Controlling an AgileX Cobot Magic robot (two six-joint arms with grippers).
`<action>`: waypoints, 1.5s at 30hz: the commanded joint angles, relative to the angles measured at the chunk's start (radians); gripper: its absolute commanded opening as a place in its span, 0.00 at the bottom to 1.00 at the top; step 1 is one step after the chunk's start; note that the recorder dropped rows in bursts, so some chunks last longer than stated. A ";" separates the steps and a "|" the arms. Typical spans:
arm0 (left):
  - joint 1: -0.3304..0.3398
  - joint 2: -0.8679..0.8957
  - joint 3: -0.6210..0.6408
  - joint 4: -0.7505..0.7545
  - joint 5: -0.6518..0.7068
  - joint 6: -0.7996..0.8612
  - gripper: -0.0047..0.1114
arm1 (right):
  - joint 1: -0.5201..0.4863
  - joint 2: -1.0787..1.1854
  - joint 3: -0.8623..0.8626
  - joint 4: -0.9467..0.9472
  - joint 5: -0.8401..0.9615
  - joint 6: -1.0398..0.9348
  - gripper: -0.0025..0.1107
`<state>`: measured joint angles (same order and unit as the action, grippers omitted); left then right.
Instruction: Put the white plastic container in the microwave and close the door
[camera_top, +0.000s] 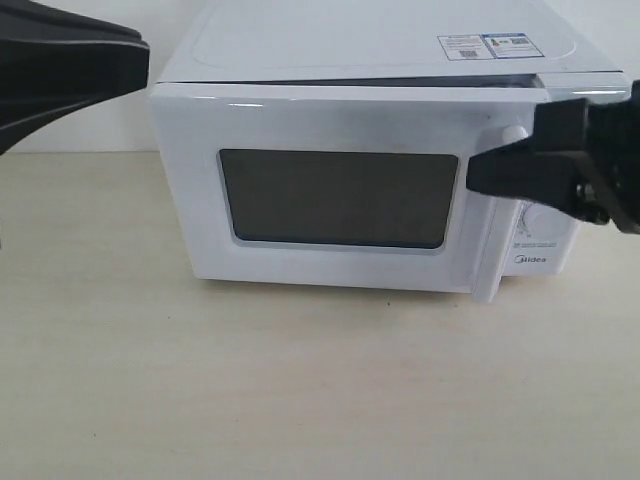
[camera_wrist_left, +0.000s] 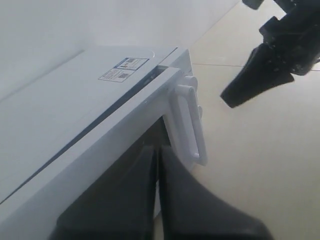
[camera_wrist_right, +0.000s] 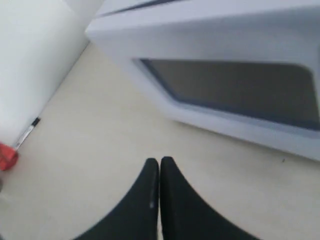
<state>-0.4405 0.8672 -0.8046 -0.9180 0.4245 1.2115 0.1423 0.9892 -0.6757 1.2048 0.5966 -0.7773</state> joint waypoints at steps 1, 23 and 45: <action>-0.007 -0.004 0.036 -0.007 -0.049 -0.011 0.07 | 0.262 0.000 0.023 0.093 -0.426 -0.075 0.02; -0.007 -0.004 0.047 -0.021 -0.081 -0.011 0.07 | 0.753 0.299 0.216 -0.234 -1.567 0.225 0.02; -0.007 -0.004 0.047 -0.021 -0.058 -0.011 0.07 | 0.564 0.603 0.032 -0.329 -1.596 0.431 0.02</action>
<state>-0.4405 0.8672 -0.7622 -0.9253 0.3594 1.2115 0.7172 1.5602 -0.6284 0.8825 -0.9715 -0.3477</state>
